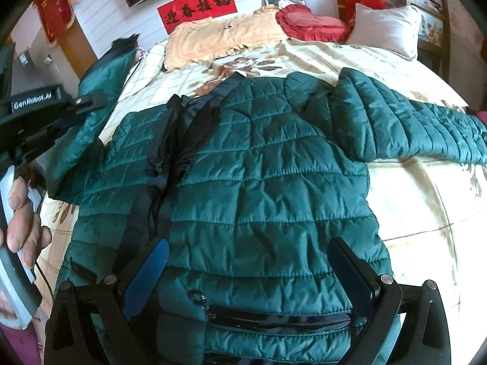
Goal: Fold large clothes
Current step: 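Carry the held sleeve with the left gripper across the jacket body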
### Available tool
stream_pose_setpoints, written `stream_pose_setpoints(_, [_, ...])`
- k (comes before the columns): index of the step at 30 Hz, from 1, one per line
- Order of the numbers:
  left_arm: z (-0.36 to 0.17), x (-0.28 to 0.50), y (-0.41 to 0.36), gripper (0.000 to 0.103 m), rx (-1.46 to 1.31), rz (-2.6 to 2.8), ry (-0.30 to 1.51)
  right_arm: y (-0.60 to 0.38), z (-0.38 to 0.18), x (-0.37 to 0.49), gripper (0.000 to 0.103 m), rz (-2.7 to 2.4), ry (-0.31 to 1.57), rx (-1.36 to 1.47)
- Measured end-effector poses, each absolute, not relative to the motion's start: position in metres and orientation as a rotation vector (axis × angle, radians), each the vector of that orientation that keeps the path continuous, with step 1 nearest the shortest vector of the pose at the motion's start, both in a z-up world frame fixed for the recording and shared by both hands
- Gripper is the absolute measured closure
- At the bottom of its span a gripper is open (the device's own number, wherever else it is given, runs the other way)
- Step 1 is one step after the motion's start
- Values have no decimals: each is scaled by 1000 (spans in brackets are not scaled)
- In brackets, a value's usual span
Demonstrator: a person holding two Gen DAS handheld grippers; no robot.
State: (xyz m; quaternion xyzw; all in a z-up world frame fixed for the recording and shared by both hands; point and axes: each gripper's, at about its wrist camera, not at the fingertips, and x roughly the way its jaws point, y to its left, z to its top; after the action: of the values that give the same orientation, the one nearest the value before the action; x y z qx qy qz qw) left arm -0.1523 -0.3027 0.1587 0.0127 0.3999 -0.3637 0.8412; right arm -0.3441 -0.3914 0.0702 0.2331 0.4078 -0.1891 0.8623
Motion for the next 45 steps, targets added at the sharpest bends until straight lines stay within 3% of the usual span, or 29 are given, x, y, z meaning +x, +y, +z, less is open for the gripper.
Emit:
stream_pose_setpoints(20, [110, -165, -347, 88, 66, -869, 984, -405, 60, -351, 0, -420, 885, 500])
stream_pose_setpoints(23, [110, -166, -345, 75, 79, -879, 982, -405, 60, -350, 0, -420, 890, 505])
stream_pose_setpoints(25, [109, -166, -344, 54, 72, -900, 982, -405, 59, -349, 0, -417, 893, 507])
stream_pose_setpoints(28, [112, -167, -337, 40, 53, -899, 959, -403, 59, -348, 0, -415, 898, 503])
stream_pose_setpoints(35, [122, -158, -311, 40, 58, -891, 949, -406, 60, -350, 0, -411, 897, 512])
stream_pose_setpoints(45, [119, -109, -215, 40, 103, -620, 879, -426, 74, -303, 0, -351, 856, 589])
